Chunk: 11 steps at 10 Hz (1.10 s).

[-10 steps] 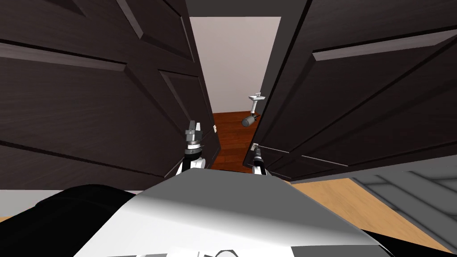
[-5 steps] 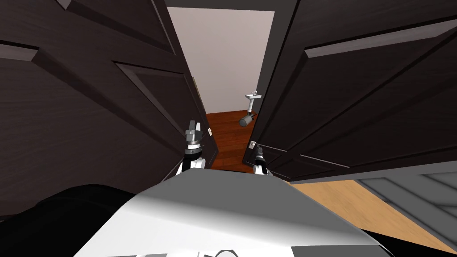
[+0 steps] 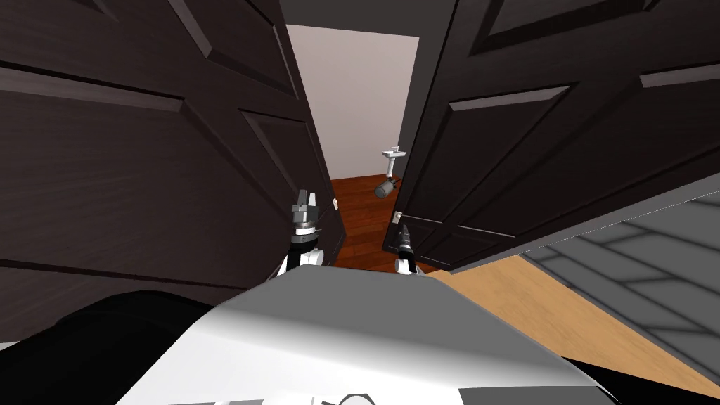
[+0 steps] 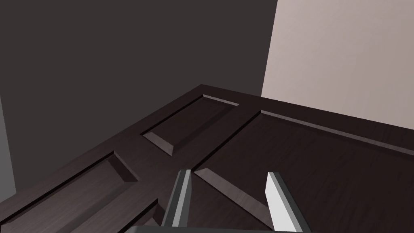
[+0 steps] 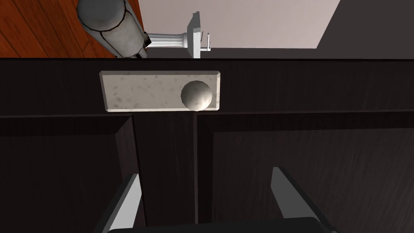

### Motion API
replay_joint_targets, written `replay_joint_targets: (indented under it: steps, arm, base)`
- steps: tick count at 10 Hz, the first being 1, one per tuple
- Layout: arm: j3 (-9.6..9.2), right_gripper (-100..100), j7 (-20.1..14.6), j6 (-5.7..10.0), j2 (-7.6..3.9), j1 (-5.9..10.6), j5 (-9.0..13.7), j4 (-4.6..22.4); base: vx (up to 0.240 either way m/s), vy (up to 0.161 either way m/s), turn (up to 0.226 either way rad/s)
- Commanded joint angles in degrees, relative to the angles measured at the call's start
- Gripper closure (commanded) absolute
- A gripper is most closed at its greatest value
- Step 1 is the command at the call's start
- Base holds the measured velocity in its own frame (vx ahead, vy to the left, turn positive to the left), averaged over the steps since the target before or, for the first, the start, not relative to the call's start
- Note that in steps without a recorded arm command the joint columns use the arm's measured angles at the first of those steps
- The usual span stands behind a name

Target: Push the door open

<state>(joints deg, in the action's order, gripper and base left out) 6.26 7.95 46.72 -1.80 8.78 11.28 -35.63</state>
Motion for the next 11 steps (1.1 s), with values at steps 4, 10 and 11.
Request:
replay_joint_targets:
  steps: [4,10,11]
  arm:
    - [-0.02,-100,0.73,-0.61,0.18,-1.37,0.01,-2.29]
    - [0.21,-100,1.35,1.31,0.39,-2.01,0.18,-1.89]
    - [0.24,-100,1.43,1.57,0.78,-2.09,0.20,-1.84]
  base:
    - [-0.022,0.031,0.005]
    - [0.211,-0.052,0.025]
    - [0.189,-0.030,0.020]
